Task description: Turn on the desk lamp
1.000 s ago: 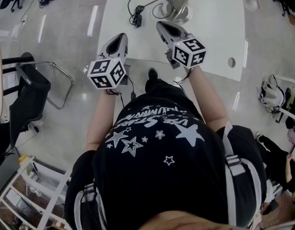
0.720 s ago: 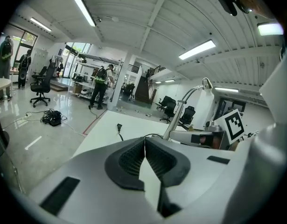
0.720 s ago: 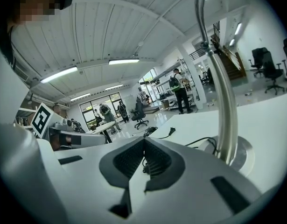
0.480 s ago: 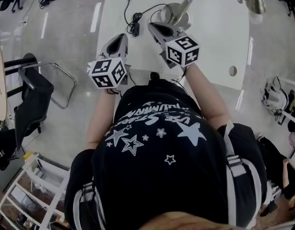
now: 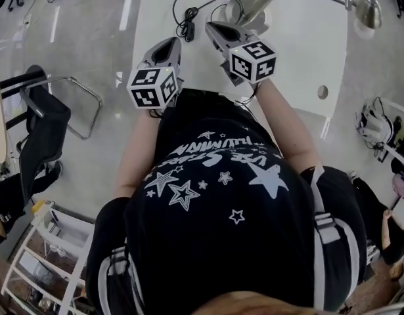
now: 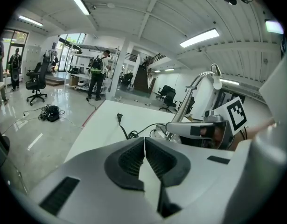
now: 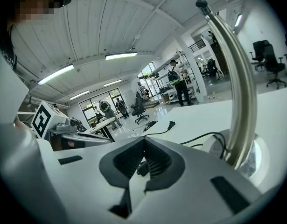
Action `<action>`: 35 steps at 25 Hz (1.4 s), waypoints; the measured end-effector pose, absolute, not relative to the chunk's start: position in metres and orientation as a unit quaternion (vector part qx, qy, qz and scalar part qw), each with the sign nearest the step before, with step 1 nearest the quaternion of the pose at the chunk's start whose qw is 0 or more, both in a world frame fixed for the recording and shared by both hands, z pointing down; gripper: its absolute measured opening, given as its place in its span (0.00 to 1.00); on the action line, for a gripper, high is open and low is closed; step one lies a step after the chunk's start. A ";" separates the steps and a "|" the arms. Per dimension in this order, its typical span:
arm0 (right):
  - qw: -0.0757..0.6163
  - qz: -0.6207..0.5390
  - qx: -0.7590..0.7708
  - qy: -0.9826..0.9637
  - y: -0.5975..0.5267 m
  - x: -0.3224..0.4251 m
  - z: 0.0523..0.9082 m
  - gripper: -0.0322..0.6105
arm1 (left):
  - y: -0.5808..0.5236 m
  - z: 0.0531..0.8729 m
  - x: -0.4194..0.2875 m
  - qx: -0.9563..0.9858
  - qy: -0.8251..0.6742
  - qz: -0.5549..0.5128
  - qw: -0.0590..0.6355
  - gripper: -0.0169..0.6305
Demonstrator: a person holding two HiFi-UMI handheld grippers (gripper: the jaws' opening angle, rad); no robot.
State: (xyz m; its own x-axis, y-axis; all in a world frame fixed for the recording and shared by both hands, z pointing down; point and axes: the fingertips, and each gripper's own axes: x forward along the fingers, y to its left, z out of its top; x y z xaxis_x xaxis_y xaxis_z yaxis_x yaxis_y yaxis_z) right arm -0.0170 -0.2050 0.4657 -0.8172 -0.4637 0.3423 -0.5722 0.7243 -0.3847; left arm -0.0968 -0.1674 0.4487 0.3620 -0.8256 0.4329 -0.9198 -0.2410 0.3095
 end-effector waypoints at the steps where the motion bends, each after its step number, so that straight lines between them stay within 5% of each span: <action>1: 0.116 0.243 0.284 -0.920 -0.205 -0.017 0.468 0.06 | -0.168 0.453 -0.096 0.785 -0.550 0.095 0.268 0.04; 16: 0.133 0.272 0.326 -0.896 -0.218 -0.013 0.494 0.06 | -0.180 0.514 -0.072 0.799 -0.483 0.173 0.315 0.05; 21: 0.138 0.279 0.330 -0.891 -0.218 -0.014 0.502 0.06 | -0.183 0.527 -0.067 0.804 -0.462 0.193 0.321 0.20; 35: 0.160 0.299 0.326 -0.882 -0.221 -0.016 0.518 0.06 | -0.190 0.548 -0.061 0.794 -0.453 0.249 0.320 0.20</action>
